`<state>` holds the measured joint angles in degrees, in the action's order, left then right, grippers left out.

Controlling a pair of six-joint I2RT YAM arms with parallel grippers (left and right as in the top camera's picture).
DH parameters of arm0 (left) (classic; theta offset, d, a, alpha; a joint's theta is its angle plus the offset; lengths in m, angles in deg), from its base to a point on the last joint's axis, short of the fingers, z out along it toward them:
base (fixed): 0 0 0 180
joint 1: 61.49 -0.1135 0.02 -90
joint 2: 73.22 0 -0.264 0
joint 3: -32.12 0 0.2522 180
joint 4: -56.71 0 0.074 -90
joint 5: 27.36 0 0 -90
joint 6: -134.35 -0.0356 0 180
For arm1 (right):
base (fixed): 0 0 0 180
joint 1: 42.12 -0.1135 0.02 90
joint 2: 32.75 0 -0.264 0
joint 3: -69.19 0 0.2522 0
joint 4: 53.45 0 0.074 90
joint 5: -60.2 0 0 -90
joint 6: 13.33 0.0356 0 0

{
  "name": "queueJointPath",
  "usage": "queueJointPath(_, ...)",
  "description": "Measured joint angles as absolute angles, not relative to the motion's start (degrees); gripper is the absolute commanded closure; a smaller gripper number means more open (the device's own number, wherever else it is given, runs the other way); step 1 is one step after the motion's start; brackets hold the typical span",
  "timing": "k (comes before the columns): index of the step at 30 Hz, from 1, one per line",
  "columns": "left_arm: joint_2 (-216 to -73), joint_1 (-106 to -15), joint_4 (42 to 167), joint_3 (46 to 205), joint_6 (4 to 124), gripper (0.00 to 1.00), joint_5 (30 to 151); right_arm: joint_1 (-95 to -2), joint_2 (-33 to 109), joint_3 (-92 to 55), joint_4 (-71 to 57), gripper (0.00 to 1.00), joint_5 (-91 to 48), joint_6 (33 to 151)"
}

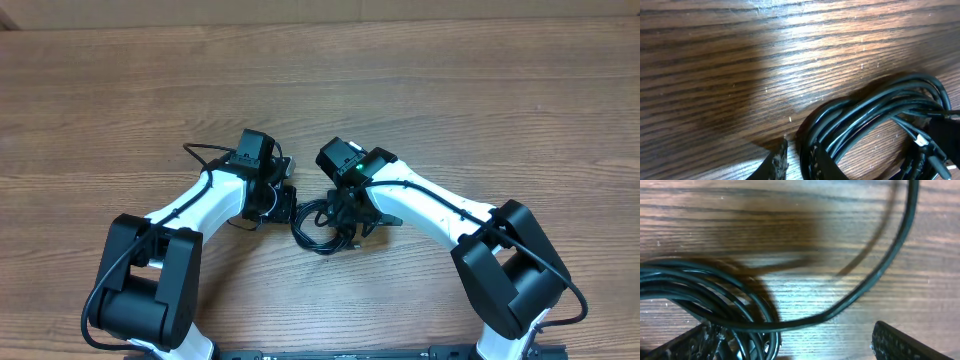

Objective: Untangle cables

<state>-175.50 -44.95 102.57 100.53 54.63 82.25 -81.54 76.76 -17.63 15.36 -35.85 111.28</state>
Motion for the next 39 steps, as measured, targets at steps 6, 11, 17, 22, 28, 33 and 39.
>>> queueJointPath(6, -175.5, -44.95, 102.57, 100.53, 54.63, 0.81, 82.41, -81.25, 77.44, -20.45, 18.59, 0.04, -31.67, 103.5)
queueJointPath(11, -175.5, -44.95, 102.57, 100.53, 54.63, 0.81, 82.41, -79.98, 77.55, -24.78, 17.81, 0.03, -30.01, 100.88)
queueJointPath(17, -175.5, -44.95, 102.57, 100.53, 54.63, 0.8, 82.47, -75.79, 77.55, -25.09, 16.91, 0.03, -30.03, 99.96)
queueJointPath(22, -175.5, -44.95, 102.57, 100.55, 54.63, 0.79, 82.6, -72.92, 77.55, -24.58, 17.13, 0.03, -30.38, 99.91)
queueJointPath(28, -175.5, -44.95, 102.55, 100.55, 54.63, 0.77, 82.8, -72.6, 77.57, -18.94, 17.15, 0.03, -30.47, 99.78)
queueJointPath(33, -175.5, -44.95, 102.55, 100.55, 54.63, 0.78, 82.87, -72.57, 77.57, -15.36, 17.81, 0.01, -28.9, 100.13)
queueJointPath(39, -175.5, -44.95, 102.55, 100.55, 54.63, 0.77, 82.87, -72.6, 77.57, -15.21, 21.04, 0.02, -22.32, 97.47)
